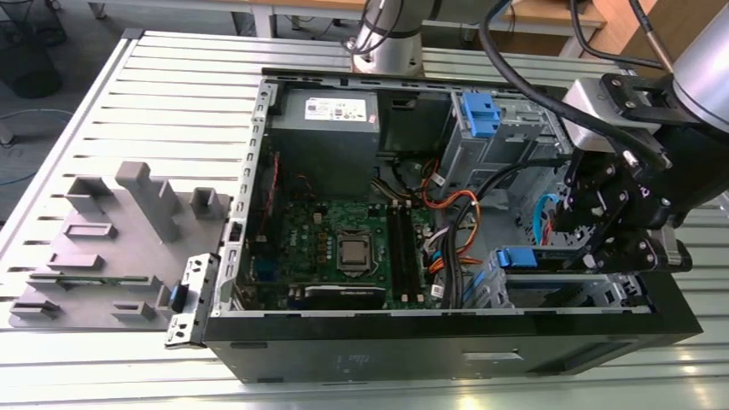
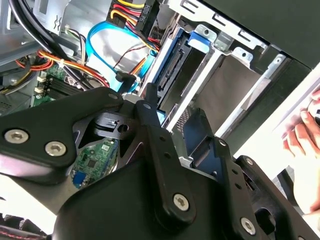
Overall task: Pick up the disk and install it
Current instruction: 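Insert the first disk wire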
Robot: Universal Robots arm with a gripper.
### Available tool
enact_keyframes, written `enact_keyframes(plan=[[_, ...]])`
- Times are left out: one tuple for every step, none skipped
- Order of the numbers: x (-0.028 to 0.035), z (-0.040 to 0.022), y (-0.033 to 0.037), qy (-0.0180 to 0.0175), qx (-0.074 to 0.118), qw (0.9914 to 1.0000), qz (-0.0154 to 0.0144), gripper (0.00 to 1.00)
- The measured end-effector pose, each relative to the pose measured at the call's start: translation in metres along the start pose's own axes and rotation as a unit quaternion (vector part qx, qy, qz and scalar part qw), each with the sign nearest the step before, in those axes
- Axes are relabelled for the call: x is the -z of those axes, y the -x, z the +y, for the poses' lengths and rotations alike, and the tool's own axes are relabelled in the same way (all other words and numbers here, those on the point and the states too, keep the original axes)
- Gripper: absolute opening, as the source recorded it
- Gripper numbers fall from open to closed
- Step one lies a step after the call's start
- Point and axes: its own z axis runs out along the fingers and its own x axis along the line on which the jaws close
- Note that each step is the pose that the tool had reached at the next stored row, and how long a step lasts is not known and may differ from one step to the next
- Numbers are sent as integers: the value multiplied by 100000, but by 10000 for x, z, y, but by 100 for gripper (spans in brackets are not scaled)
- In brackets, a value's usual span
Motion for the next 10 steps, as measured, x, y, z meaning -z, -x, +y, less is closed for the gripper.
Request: enact_keyframes(plan=[[19, 1, 0, -1, 0, 100000, 4, 48], [39, 1, 0, 0, 2, 100000, 7, 48], [59, 1, 1, -1, 1, 100000, 3, 48], [82, 2, 1, -1, 0, 100000, 2, 48], [103, 2, 1, -1, -1, 100000, 3, 48], [125, 3, 2, -1, 0, 100000, 4, 48], [146, 3, 2, 0, -1, 100000, -4, 48], [168, 3, 2, 0, 0, 100000, 1, 48], [187, 4, 2, -2, 0, 100000, 5, 48], [202, 4, 2, 0, 0, 100000, 3, 48]])
